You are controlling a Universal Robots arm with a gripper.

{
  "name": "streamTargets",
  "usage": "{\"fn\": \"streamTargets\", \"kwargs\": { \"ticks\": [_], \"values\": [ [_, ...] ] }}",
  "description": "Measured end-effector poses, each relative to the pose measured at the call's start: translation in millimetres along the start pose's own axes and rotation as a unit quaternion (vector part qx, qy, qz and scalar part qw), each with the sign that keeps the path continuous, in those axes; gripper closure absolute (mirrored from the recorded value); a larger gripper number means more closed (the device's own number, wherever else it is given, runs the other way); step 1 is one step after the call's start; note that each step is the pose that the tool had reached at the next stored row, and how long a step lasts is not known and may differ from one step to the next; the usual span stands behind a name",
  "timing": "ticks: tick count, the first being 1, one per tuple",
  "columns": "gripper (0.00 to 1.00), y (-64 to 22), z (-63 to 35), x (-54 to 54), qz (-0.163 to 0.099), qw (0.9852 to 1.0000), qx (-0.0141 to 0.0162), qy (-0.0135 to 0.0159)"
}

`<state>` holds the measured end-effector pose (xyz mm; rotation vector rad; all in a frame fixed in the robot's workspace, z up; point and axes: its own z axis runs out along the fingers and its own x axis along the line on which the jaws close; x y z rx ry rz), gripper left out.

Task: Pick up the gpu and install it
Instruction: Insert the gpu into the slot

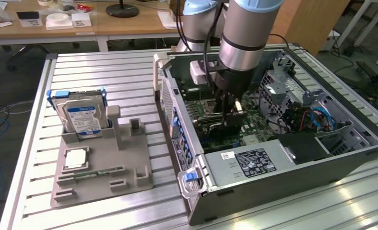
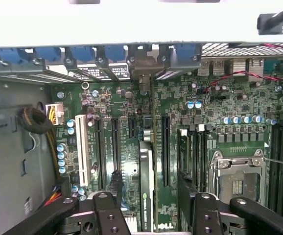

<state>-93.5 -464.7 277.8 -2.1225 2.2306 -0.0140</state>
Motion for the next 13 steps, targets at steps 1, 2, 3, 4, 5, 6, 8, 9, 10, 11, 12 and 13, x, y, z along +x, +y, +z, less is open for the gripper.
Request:
{"fn": "streamTargets", "kwargs": {
  "ticks": [1,2,3,4,5,6,8,9,10,11,12,13],
  "values": [
    [0.42,0.0,-1.3,0.0,0.0,1.0,0.0,0.0001],
    [0.42,-0.1,-2.6,-0.1,0.0,1.0,0.0,0.0],
    [0.42,-0.2,-3.8,-0.2,0.0,1.0,0.0,0.0],
    [0.42,-0.2,-5.0,-0.2,0.0,1.0,0.0,0.0],
    [0.42,-0.3,-5.9,-0.2,0.0,1.0,0.0,0.0001],
    [0.42,-0.3,-6.8,-0.3,0.0,1.0,0.0,0.0],
    [0.42,-0.4,-8.8,-0.3,0.0,1.0,0.0,0.0001],
    [0.42,-0.5,-9.9,-0.4,0.0,1.0,0.0,0.0],
    [0.42,-0.5,-10.9,-0.4,0.0,1.0,0.0,0.0],
    [0.42,-0.6,-12.0,-0.5,0.0,1.0,0.0,0.0],
    [0.42,-0.6,-12.9,-0.5,0.0,1.0,0.0,0.0001],
    [0.42,-0.7,-13.4,-0.5,0.0,1.0,0.0,0.0001]
  ]
}}
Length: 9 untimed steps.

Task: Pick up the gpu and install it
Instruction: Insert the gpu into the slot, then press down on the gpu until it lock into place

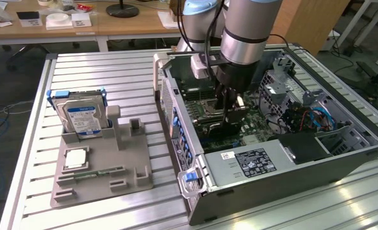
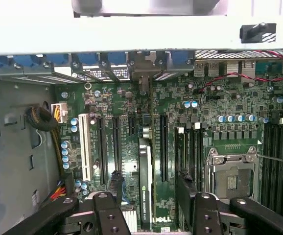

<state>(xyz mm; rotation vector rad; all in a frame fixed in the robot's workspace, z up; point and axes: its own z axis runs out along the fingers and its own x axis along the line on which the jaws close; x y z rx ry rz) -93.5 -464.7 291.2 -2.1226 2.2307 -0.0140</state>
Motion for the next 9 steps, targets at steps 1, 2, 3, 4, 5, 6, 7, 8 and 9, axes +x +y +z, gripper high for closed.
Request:
{"fn": "streamTargets", "kwargs": {
  "ticks": [1,2,3,4,5,6,7,8,9],
  "values": [
    [0.42,-0.5,-10.6,-0.4,0.0,1.0,0.0,0.0],
    [0.42,-0.5,-10.6,-0.4,0.0,1.0,0.0001,0.0],
    [0.42,-0.5,-10.6,-0.4,0.0,1.0,0.0001,-0.0001],
    [0.42,-0.5,-10.7,-0.4,0.0,1.0,0.0,0.0],
    [0.42,-0.5,-10.7,-0.4,0.0,1.0,0.0,0.0],
    [0.42,-0.5,-10.7,-0.4,0.0,1.0,0.0,0.0],
    [0.42,-0.5,-10.7,-0.4,0.0,1.0,0.0,0.0001],
    [0.42,-0.5,-10.7,-0.4,0.0,1.0,0.0,0.0],
    [0.42,-0.5,-10.7,-0.4,0.0,1.0,0.0,0.0001]
  ]
}}
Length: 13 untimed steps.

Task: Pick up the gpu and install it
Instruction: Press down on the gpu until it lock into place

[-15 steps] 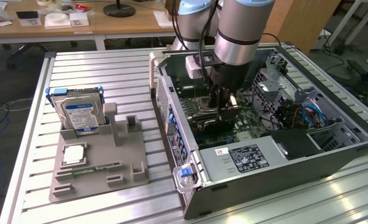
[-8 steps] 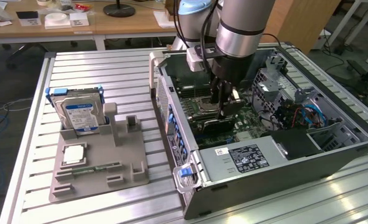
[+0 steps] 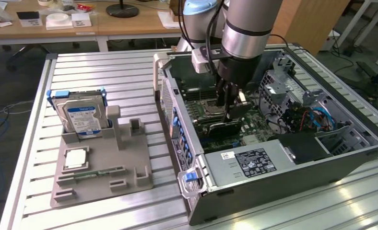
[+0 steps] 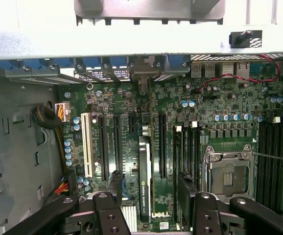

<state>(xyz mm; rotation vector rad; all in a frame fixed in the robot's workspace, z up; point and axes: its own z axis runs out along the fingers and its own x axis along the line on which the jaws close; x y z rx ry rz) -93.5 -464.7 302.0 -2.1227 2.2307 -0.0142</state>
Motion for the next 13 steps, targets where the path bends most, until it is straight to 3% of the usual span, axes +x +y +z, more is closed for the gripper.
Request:
{"fn": "streamTargets", "kwargs": {
  "ticks": [7,9,13],
  "values": [
    [0.44,0.0,0.0,0.0,0.0,1.0,0.0,0.0],
    [0.56,0.0,0.0,0.0,0.0,1.0,0.0,0.0],
    [0.68,0.0,0.0,0.0,0.0,1.0,0.0,0.0]
  ]
}}
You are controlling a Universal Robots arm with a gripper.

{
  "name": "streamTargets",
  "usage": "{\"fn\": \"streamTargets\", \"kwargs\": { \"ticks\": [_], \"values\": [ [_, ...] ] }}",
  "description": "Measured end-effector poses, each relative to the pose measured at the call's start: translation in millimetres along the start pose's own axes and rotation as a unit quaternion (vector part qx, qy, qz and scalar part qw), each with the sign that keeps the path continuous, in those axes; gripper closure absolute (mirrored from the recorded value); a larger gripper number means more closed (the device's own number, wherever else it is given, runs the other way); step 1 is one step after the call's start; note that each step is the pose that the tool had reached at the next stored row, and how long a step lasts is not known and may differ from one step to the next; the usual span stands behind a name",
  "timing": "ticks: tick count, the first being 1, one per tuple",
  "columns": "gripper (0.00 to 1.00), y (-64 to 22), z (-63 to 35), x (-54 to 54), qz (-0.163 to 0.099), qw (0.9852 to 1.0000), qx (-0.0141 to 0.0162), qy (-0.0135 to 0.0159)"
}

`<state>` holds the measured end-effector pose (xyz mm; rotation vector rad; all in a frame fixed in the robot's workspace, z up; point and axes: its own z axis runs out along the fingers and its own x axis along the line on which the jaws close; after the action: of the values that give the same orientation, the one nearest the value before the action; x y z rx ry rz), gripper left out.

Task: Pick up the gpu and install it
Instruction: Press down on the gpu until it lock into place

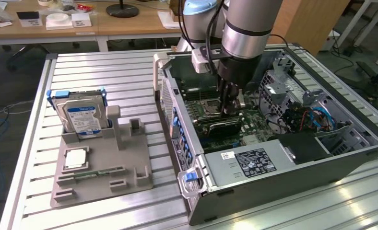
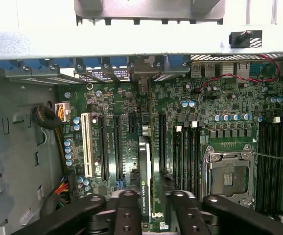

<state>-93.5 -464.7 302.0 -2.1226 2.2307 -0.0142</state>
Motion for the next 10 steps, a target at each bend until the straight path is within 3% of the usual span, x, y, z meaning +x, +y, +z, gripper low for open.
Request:
{"fn": "streamTargets", "kwargs": {
  "ticks": [2,3,5,10],
  "values": [
    [0.8,0.0,0.0,0.0,0.0,1.0,0.0,0.0],
    [0.8,0.0,0.0,0.0,0.0,1.0,0.0,0.0],
    [0.89,0.0,0.0,0.0,0.0,1.0,0.0,0.0],
    [0.89,0.0,0.0,0.0,0.0,1.0,0.0,0.0]
  ]
}}
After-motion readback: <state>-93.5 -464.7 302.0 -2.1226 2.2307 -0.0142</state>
